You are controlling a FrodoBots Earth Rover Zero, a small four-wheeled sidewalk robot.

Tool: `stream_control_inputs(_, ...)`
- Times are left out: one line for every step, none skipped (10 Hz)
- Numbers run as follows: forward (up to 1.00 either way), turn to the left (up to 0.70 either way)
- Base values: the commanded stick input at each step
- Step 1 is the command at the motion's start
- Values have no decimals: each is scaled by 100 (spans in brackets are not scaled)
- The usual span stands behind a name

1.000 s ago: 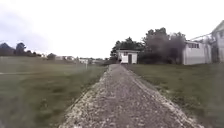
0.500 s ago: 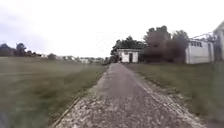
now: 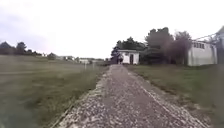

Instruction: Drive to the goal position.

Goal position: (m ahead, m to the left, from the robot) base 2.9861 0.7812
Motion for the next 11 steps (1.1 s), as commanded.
stream_control_inputs(100, -17)
stream_control_inputs(100, 0)
stream_control_inputs(100, 0)
stream_control_inputs(100, 0)
stream_control_inputs(100, 0)
stream_control_inputs(100, 0)
stream_control_inputs(100, 0)
stream_control_inputs(100, 0)
stream_control_inputs(100, 0)
stream_control_inputs(100, 0)
stream_control_inputs(100, 0)
